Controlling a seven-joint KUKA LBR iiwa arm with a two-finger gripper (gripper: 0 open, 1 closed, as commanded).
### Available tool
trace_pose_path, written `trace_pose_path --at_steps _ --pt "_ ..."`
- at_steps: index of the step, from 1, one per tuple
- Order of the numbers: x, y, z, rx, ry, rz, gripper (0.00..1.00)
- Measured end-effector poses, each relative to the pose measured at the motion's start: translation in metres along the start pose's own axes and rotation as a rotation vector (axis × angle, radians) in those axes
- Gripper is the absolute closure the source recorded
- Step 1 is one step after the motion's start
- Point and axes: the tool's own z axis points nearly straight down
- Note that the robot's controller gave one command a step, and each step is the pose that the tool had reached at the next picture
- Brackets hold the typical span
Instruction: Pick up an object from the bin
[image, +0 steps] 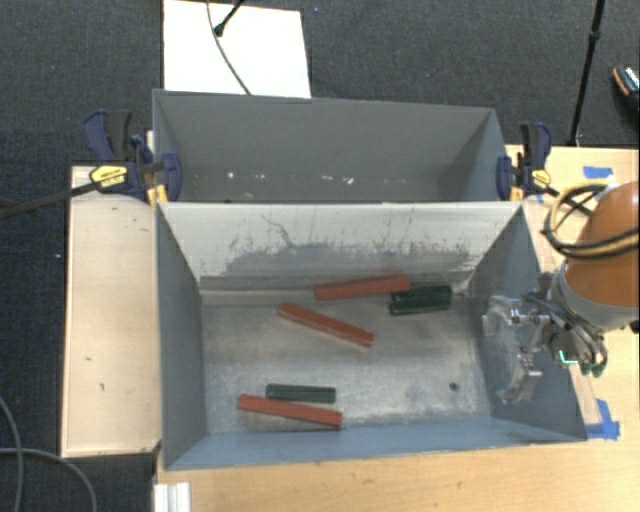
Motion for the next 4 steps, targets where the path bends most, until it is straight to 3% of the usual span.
trace_pose_path --at_steps 1,2,3,4 --pt "-0.066 0.062 0.097 -0.002 -0.009 0.026 0.00" --pt "0.012 0.005 0.094 0.003 -0.013 0.132 0.00" --pt "-0.044 0.115 0.063 -0.004 -0.013 0.257 0.00" --pt "-0.087 0.211 0.096 -0.003 -0.004 0.349 0.00"
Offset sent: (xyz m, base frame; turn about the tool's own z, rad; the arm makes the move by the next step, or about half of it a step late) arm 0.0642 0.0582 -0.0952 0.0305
